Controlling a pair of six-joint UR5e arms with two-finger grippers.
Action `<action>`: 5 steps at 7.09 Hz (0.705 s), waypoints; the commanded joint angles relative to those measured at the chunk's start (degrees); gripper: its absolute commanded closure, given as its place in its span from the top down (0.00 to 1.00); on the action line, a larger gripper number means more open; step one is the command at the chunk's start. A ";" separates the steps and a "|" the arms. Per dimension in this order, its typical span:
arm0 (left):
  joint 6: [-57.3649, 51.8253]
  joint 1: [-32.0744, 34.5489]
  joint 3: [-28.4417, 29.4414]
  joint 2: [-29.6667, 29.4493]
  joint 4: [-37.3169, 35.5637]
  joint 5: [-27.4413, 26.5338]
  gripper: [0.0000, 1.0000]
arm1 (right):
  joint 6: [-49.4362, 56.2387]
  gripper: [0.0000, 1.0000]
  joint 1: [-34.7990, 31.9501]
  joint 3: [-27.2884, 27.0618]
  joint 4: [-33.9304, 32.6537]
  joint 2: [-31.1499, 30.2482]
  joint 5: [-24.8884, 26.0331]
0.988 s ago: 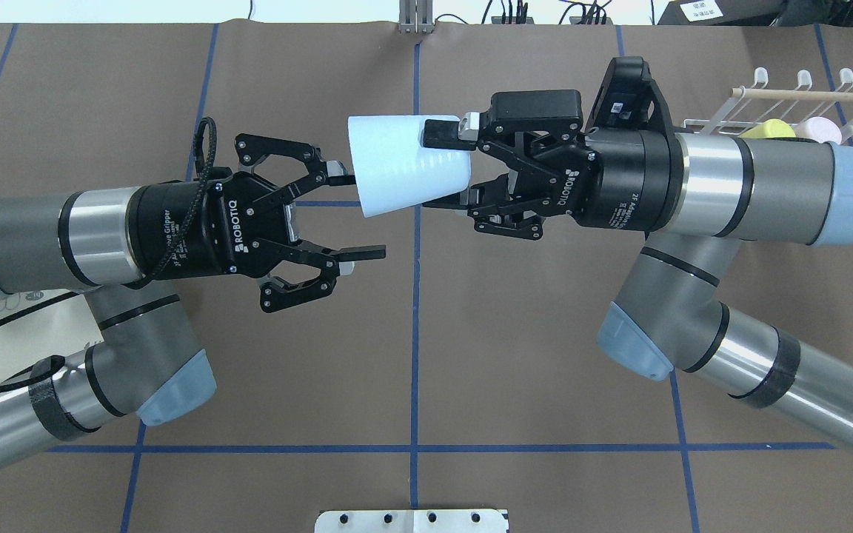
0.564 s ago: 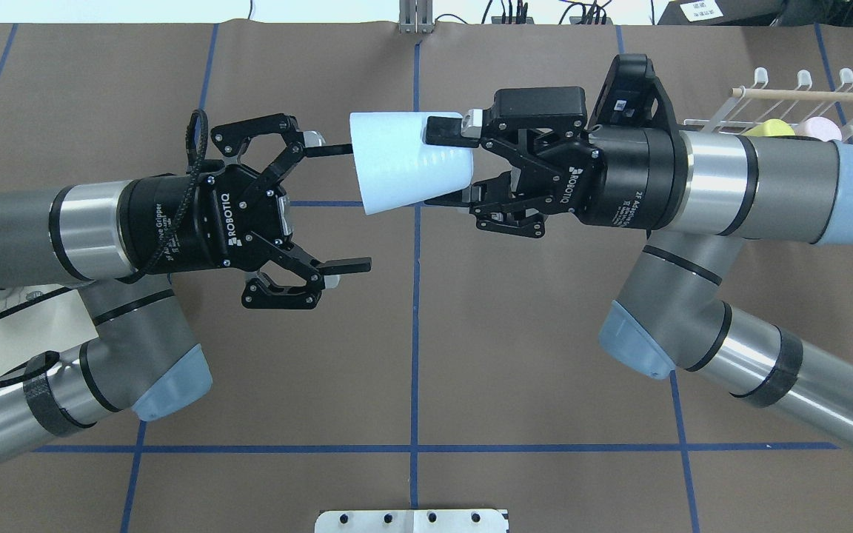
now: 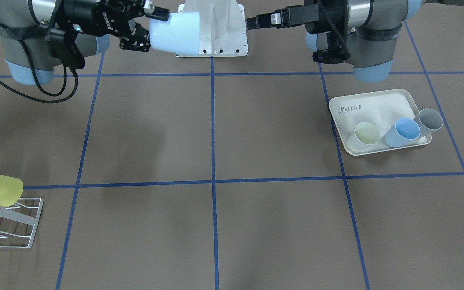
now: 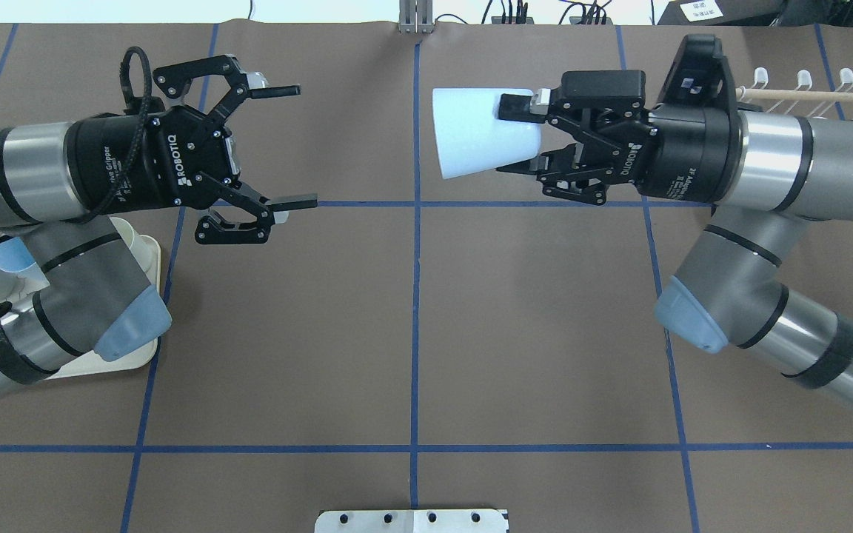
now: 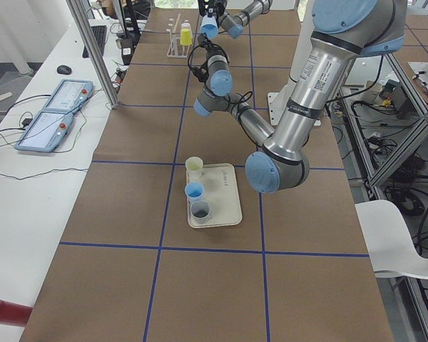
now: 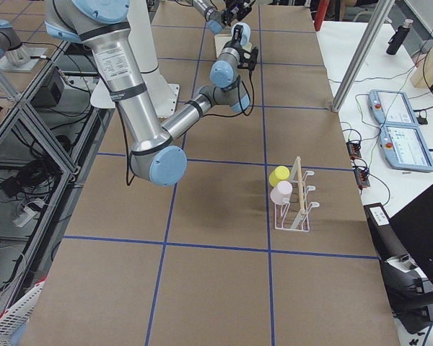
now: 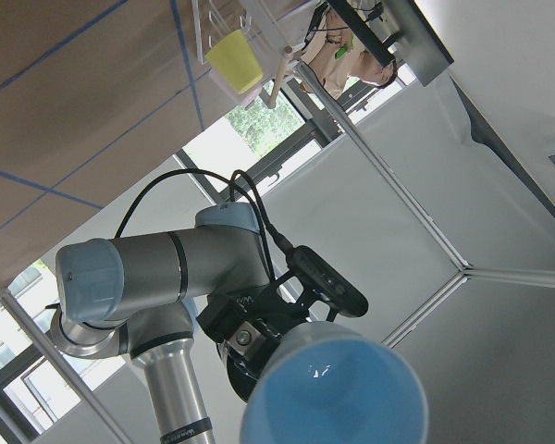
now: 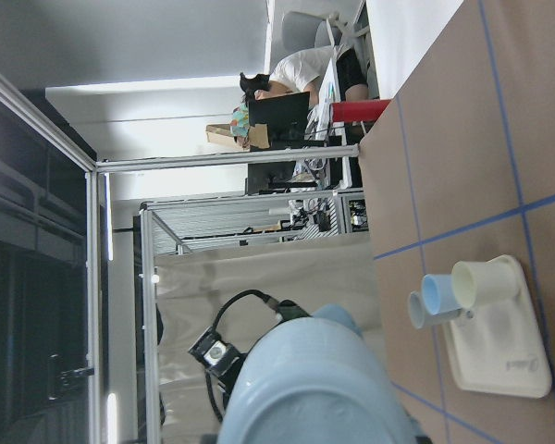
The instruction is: Transfer IKEA cup to right arm and place on rack
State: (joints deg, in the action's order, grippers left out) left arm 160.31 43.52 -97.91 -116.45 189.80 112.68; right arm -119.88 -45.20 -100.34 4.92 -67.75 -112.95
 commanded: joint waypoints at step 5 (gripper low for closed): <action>-41.39 13.40 0.27 2.97 -27.77 21.67 1.00 | 37.97 0.22 -24.71 -0.56 -33.59 -10.55 -20.88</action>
State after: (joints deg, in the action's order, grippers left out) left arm 129.76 53.77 -97.65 -114.35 168.91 130.03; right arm -91.90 -63.80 -100.57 -19.53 -77.52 -128.65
